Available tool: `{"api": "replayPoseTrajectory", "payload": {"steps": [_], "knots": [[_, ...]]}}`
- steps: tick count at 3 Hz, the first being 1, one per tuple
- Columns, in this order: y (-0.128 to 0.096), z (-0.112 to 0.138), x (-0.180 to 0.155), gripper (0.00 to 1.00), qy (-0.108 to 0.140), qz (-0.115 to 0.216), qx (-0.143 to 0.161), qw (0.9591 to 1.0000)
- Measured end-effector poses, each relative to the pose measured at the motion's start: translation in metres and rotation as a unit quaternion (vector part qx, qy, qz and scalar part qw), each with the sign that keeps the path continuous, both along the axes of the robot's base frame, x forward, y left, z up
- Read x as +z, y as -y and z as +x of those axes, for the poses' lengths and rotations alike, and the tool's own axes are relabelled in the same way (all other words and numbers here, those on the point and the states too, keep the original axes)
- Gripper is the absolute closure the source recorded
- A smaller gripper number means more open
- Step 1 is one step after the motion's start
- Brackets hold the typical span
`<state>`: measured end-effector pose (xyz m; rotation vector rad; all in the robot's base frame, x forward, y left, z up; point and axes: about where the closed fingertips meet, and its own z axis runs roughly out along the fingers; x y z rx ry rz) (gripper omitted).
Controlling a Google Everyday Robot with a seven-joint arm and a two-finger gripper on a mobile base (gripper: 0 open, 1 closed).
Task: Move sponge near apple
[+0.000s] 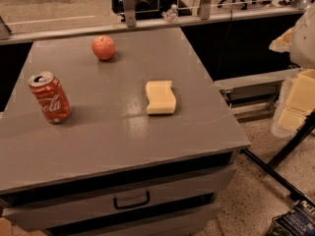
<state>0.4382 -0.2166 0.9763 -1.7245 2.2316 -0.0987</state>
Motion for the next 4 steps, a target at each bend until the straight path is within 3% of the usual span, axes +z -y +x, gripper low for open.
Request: {"api": "replayPoseTrajectory", "payload": {"steps": [1,2,3,4], "knots": [[0.000,0.000,0.000,0.00,0.000,0.000,0.000,1.0000],[-0.002,0.002,-0.006,0.00,0.016,0.065,-0.027,0.9974],[-0.028,-0.004,-0.022,0.00,0.038,0.148,-0.041,0.9874],[-0.065,-0.010,-0.021,0.00,0.072,0.200,-0.062,0.9752]]}}
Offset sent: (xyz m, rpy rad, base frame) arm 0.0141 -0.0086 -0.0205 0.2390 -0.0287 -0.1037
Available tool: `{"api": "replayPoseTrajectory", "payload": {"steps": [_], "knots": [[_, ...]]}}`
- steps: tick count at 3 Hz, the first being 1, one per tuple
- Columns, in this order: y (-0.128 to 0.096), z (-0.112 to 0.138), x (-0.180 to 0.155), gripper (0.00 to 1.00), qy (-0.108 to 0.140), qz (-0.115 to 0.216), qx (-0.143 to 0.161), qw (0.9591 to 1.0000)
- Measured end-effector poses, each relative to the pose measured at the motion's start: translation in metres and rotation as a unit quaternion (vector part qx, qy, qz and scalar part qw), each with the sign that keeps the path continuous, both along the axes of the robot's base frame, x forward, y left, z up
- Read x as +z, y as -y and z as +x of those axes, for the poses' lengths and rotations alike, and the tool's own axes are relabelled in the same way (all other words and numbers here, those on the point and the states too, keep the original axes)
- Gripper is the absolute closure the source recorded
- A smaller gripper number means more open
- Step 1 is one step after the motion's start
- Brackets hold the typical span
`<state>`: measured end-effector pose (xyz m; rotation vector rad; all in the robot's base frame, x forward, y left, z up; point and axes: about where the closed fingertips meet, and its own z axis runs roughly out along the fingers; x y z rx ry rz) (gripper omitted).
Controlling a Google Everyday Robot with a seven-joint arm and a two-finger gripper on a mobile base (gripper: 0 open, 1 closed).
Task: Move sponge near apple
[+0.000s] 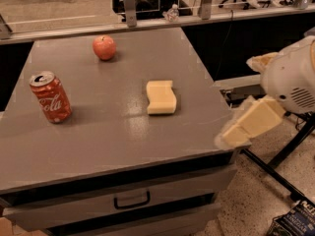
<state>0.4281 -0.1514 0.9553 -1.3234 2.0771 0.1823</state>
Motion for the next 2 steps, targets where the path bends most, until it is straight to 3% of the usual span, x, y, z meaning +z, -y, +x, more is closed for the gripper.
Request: {"api": "replayPoseTrajectory", "payload": {"steps": [1,2], "knots": [[-0.0488,-0.0182,0.0181,0.00,0.019,0.021,-0.049,0.9984],[-0.0466,-0.0183,0.0220,0.00,0.020,0.022,-0.047,0.9984]]}}
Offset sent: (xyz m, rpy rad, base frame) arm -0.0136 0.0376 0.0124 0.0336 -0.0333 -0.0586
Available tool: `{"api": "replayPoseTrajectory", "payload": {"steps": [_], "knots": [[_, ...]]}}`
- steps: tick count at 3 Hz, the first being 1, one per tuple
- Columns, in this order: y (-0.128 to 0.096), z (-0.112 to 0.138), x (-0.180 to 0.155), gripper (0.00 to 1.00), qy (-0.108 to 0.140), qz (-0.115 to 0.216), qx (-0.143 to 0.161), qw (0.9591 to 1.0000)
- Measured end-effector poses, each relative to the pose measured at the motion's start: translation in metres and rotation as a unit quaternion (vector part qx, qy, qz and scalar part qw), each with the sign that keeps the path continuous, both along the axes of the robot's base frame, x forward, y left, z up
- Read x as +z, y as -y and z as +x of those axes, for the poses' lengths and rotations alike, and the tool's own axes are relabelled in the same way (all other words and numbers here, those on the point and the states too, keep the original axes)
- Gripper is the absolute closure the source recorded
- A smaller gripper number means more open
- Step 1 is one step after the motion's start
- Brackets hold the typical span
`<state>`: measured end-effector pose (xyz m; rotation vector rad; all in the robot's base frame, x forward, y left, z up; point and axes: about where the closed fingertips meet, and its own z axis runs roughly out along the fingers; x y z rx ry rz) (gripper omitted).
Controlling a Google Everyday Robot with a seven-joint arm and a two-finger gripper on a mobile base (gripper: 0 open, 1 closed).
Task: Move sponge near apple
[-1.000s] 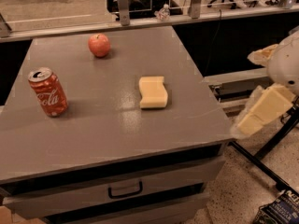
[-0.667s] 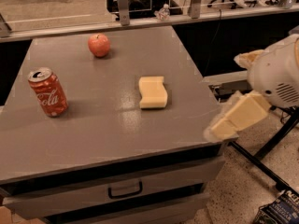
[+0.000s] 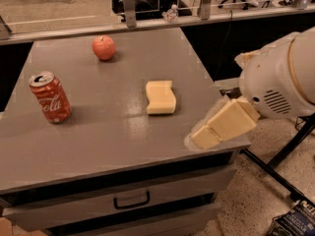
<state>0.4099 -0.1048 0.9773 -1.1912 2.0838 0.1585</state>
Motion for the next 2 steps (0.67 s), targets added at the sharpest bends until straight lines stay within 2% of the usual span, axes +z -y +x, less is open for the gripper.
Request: {"api": "replayPoseTrajectory", "payload": {"steps": [1,2], "knots": [[-0.0080,-0.0059,-0.0067,0.00,0.008,0.055,-0.031,0.9980],[-0.0157,-0.0002,-0.0076,0.00,0.026,0.105,-0.049,0.9929]]}}
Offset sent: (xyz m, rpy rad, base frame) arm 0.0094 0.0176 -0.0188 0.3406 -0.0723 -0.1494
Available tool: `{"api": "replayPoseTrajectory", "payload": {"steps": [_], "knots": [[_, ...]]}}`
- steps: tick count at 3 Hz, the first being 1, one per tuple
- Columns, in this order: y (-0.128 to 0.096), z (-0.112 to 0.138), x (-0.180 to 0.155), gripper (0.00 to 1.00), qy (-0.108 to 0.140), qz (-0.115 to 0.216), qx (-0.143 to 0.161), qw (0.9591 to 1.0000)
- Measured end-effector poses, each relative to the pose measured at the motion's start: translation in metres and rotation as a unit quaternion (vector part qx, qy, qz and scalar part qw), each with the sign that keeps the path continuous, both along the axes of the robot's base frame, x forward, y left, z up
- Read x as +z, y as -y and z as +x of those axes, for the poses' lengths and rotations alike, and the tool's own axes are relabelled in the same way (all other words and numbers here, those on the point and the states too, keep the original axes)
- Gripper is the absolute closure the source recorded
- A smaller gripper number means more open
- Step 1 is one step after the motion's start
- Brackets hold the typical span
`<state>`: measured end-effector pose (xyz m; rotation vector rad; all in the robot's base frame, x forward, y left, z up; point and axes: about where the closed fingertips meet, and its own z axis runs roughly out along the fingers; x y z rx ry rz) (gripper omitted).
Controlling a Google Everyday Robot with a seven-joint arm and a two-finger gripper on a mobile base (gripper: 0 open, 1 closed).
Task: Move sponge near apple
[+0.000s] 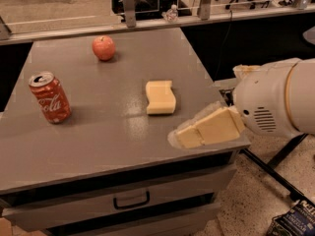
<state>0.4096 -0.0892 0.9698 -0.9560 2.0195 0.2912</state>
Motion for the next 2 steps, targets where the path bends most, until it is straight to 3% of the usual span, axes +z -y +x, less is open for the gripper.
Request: {"api": "replayPoseTrajectory", "payload": {"steps": [1,2], "knots": [[-0.007,0.012,-0.006,0.00,0.012,0.035,0.010,0.9993],[-0.015,0.019,-0.033,0.00,0.015,0.039,0.007,0.9991]]}}
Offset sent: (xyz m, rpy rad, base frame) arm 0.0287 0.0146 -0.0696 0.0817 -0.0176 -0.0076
